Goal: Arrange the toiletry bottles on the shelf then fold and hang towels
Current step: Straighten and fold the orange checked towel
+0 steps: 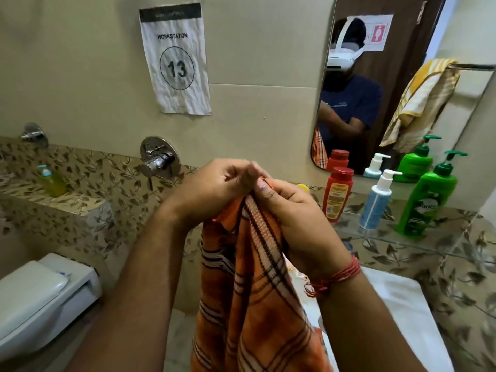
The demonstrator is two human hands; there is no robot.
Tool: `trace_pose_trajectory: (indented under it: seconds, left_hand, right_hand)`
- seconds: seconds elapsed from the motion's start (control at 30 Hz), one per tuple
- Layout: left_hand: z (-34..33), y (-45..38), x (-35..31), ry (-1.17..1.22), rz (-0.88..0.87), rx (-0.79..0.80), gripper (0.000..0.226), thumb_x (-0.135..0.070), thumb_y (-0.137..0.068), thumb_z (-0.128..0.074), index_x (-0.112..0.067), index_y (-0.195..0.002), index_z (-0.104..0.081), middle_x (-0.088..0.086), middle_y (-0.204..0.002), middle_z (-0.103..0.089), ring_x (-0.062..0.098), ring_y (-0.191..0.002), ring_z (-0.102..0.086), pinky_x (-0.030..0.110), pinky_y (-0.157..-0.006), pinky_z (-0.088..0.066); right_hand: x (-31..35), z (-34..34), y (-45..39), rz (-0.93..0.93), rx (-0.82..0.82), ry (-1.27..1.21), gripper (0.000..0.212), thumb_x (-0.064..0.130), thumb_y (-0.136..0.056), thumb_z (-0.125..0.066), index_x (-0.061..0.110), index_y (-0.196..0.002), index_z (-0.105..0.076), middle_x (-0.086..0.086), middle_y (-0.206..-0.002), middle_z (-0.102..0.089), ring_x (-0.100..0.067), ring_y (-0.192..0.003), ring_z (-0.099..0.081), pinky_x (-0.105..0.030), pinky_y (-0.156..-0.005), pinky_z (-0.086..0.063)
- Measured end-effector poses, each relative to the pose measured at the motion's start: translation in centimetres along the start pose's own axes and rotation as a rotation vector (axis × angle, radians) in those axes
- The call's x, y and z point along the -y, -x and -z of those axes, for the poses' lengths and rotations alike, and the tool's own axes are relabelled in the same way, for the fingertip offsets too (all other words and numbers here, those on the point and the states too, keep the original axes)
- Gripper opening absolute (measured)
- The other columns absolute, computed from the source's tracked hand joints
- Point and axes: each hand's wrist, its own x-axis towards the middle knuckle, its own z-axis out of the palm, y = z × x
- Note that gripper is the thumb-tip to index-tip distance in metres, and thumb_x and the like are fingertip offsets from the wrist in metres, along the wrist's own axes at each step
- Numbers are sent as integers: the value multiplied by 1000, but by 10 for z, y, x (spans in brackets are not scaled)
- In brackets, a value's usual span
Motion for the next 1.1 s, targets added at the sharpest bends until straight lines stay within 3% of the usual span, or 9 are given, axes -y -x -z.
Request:
trace_pose_trajectory:
  seconds: [0.07, 0.2, 0.3, 0.37, 0.5, 0.7, 0.8, 0.93, 1.1]
  left_hand:
    - [-1, 0, -2, -120, -24, 102, 82, -90, -68, -50, -24, -108, -74, -6, -102, -76, 7, -101, -71, 25, -85, -55]
    - [0, -2, -4, -185, 81, 170, 48, -61, -84, -63, -25, -113, -73, -5, -104, -77, 11, -101, -72, 48, -94, -56]
    - [2, -3, -1, -218, 113, 251, 45, -64, -84, -60, -26, -104, -74, -6, -97, -77, 12, -93, -73, 45, -88, -59]
    - [3, -2, 4, -123, 131, 254, 43, -64, -81, -64, -22, -91, -71, -5, -83, -73, 13, -78, -70, 33, -70, -57]
    - [5, 0, 12, 127, 94, 140, 16, -38, -83, -72, -25, -74, -68, -10, -65, -62, 3, -58, -57, 15, -50, -46]
    - [13, -4, 15, 350, -63, -145, 7, -27, -85, -71, -25, -78, -71, -4, -71, -70, 7, -62, -66, 19, -56, -55]
    - [21, -6, 16, 545, -104, -314, 5, -26, -84, -70, -22, -82, -71, -4, -70, -70, 7, -59, -67, 19, -56, -56]
    - [28, -15, 23, 648, -55, -582, 9, -24, -90, -68, -17, -83, -68, -2, -66, -66, 10, -56, -63, 25, -57, -57]
    - [29, -22, 24, 597, 21, -649, 9, -20, -95, -65, -16, -87, -67, -1, -68, -68, 13, -59, -65, 27, -61, -59]
  right_hand:
    - [0, 1, 1, -3, 2, -36, 26, 34, -94, -60, 17, -107, -75, -16, -106, -76, -29, -99, -74, -36, -83, -60]
    - [-9, 6, 5, 14, -92, -40, 26, 24, -100, -54, 9, -111, -72, -20, -109, -73, -36, -105, -71, -42, -89, -59]
    - [-15, 7, 9, 47, -133, -30, 28, 25, -98, -56, 3, -110, -69, -24, -109, -71, -39, -107, -69, -51, -94, -56]
    - [-15, 7, 11, 65, -124, -46, 31, 30, -94, -60, 3, -107, -69, -29, -111, -68, -43, -109, -67, -54, -96, -54]
    - [-13, 17, 13, 29, -42, 84, 30, 34, -96, -58, 7, -102, -68, -23, -101, -69, -35, -95, -70, -46, -87, -58]
    - [-7, 47, 24, -74, 222, 200, 34, 34, -97, -57, 6, -112, -67, -11, -98, -69, -23, -90, -69, -32, -76, -58]
    - [-8, 56, 27, -134, 323, 269, 29, 29, -98, -59, 3, -108, -66, -10, -95, -67, -25, -85, -66, -39, -74, -55]
    - [-12, 65, 28, -286, 544, 458, 26, 31, -97, -59, 9, -108, -69, -21, -109, -68, -50, -102, -64, -65, -94, -50]
    - [-14, 62, 33, -336, 604, 513, 24, 33, -94, -61, 12, -97, -72, -16, -98, -74, -36, -89, -70, -47, -85, -58]
